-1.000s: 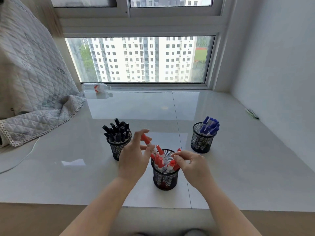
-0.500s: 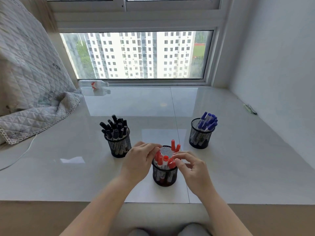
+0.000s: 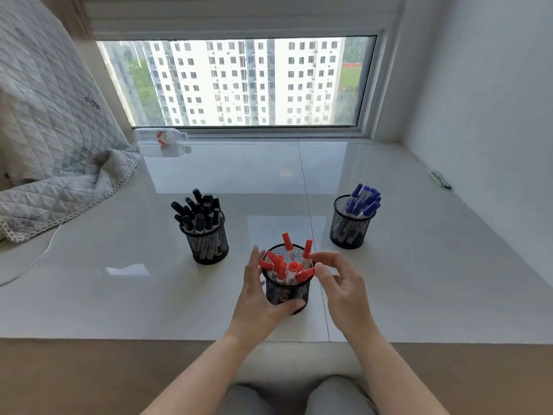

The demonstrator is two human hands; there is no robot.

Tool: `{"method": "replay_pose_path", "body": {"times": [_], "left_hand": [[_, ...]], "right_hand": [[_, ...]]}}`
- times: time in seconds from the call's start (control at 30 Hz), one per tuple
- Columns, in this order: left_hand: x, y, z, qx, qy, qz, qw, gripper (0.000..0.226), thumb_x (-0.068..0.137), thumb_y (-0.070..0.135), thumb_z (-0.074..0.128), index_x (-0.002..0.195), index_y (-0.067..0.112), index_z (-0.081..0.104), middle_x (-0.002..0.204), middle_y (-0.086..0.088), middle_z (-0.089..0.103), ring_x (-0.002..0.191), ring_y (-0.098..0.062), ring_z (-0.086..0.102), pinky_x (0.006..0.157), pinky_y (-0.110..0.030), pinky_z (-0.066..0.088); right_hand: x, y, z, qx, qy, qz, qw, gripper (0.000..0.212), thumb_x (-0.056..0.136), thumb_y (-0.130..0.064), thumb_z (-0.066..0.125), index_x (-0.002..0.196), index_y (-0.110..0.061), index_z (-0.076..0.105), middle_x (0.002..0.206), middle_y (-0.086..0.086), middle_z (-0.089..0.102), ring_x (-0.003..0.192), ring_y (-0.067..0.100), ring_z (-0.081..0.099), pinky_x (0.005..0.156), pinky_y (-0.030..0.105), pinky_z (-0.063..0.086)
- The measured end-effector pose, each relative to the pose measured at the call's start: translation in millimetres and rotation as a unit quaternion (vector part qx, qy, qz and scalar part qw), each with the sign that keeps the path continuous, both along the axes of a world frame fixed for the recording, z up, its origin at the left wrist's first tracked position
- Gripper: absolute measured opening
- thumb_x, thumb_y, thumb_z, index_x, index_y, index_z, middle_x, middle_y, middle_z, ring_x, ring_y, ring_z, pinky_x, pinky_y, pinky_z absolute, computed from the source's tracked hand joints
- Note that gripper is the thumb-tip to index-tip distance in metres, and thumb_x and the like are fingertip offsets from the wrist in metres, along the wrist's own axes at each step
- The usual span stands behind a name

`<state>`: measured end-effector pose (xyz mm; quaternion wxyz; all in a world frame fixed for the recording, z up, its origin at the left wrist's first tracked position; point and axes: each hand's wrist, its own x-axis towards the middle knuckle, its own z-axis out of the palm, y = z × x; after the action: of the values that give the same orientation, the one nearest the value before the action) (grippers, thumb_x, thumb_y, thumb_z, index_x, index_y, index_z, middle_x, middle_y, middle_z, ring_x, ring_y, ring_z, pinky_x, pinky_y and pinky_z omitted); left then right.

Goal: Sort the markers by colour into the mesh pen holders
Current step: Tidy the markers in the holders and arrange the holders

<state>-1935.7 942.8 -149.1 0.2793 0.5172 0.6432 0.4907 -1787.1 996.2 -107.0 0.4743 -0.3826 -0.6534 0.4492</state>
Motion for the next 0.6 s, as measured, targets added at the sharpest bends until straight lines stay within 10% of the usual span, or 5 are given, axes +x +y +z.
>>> {"method": "replay_pose_path", "body": {"times": [0.13, 0.3, 0.6], "left_hand": [[9.6, 7.9, -17.8, -0.046, -0.063, 0.035, 0.996, 0.117, 0.046, 0.048, 0.079, 0.134, 0.055, 0.003, 0.135, 0.013, 0.043, 0.115, -0.002, 0.053, 0.098, -0.03, 0.046], [11.0, 21.2, -23.4, -0.084, -0.026, 0.091, 0.992, 0.082, 0.043, 0.055, 0.075, 0.109, 0.052, 0.028, 0.108, 0.018, 0.06, 0.099, -0.007, 0.06, 0.071, -0.01, 0.042], [9.0, 23.9, -19.1, -0.075, 0.007, 0.098, 0.992, 0.065, 0.045, 0.057, 0.076, 0.094, 0.055, 0.032, 0.096, 0.023, 0.06, 0.086, 0.007, 0.058, 0.059, 0.0, 0.041]], "right_hand": [[3.2, 8.9, -2.8, -0.036, 0.007, -0.036, 0.999, 0.012, 0.091, -0.012, 0.054, 0.099, -0.016, 0.063, 0.096, -0.001, 0.066, 0.094, 0.013, 0.062, 0.084, 0.032, 0.052], [7.0, 13.7, -4.3, -0.052, -0.023, -0.027, 0.998, 0.011, 0.089, -0.013, 0.058, 0.094, -0.023, 0.062, 0.093, -0.006, 0.065, 0.09, 0.008, 0.061, 0.077, 0.021, 0.048], [-8.8, 20.5, 17.0, 0.206, -0.249, 0.033, 0.946, 0.03, 0.074, -0.043, 0.07, 0.097, -0.024, 0.069, 0.094, -0.014, 0.047, 0.095, 0.007, 0.036, 0.085, 0.013, 0.034]]}}
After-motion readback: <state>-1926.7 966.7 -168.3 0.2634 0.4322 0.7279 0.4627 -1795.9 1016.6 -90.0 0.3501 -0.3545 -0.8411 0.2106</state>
